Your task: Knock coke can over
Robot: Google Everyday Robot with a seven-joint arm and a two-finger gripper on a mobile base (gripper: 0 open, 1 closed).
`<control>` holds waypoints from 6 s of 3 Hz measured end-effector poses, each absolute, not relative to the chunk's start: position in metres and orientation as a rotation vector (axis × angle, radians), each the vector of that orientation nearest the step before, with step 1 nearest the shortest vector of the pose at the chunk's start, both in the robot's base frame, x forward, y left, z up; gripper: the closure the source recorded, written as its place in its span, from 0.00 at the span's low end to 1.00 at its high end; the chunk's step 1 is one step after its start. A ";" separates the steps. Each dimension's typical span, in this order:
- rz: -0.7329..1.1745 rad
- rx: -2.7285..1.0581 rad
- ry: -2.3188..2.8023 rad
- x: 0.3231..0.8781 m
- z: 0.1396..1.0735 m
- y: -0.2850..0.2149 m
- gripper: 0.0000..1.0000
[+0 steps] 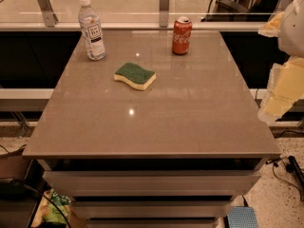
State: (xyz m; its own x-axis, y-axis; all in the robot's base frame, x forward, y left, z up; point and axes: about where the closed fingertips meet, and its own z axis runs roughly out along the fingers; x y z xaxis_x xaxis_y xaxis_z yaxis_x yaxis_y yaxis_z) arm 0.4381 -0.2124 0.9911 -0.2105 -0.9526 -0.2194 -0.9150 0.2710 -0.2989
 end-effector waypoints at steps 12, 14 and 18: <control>0.349 -0.900 1.705 0.648 0.970 -0.206 0.00; 0.418 -0.887 1.645 0.698 0.965 -0.192 0.00; 0.580 -0.839 1.597 0.790 0.946 -0.160 0.00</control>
Offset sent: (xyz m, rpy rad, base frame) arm 0.0200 -0.0078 0.0218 0.0852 -0.0670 -0.0769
